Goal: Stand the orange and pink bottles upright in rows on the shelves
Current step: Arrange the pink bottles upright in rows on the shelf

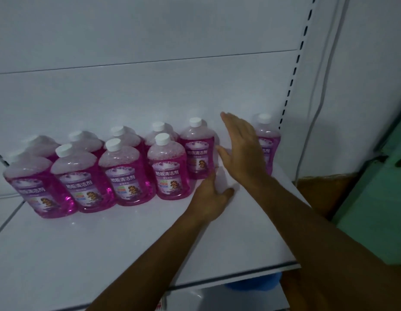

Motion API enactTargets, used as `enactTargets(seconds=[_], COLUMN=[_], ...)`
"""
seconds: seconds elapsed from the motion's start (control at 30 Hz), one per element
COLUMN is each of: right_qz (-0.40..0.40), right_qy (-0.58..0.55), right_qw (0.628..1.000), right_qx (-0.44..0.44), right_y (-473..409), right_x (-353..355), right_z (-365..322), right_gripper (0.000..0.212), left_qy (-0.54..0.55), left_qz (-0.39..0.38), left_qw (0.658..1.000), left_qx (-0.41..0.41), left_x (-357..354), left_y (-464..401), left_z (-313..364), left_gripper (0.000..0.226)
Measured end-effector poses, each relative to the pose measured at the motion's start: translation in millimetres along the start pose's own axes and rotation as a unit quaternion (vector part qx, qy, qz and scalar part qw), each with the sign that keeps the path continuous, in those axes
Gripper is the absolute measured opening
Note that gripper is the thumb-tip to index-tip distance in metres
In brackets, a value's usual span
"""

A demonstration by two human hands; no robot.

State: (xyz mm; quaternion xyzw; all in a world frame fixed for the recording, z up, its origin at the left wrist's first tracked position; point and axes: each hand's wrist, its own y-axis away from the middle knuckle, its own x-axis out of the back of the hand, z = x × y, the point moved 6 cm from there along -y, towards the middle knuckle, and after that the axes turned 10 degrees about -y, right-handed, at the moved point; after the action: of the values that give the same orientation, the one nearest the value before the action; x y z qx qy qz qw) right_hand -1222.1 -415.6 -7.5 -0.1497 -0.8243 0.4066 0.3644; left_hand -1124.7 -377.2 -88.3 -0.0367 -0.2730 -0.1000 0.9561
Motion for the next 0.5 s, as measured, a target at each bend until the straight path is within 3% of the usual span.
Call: enactTargets(seconds=[0.07,0.13,0.2,0.27,0.5], right_qz=[0.045,0.049,0.005,-0.041,-0.038], right_qy=[0.08,0.091,0.018,-0.075,-0.132], right_qw=[0.996,0.992,0.983,0.969,0.963], right_qx=[0.001,-0.077,-0.181,-0.231,-0.23], right_y=[-3.9,-7.6,-4.2,2.4,9.0], right_x=[30.0,50.8,54.6,50.9,54.6], right_z=[12.7,39.3,67.1,79.4,75.4], right_gripper=[0.074,0.081,0.088,0.088,0.076], left_qy=[0.003,0.011,0.025,0.032,0.042], left_qz=[-0.014,-0.02,-0.019,-0.014,0.004], left_qw=[1.0,1.0,0.999,0.999,0.999], left_qx=[0.009,0.012,0.018,0.01,0.0], left_x=[-9.4,-19.7,-29.9,-38.4,-45.2], left_y=[-4.5,-7.5,-10.6,-12.9,-14.7], left_z=[0.3,4.8,8.7,14.3,19.6], left_gripper=[0.067,0.071,0.074,0.072,0.073])
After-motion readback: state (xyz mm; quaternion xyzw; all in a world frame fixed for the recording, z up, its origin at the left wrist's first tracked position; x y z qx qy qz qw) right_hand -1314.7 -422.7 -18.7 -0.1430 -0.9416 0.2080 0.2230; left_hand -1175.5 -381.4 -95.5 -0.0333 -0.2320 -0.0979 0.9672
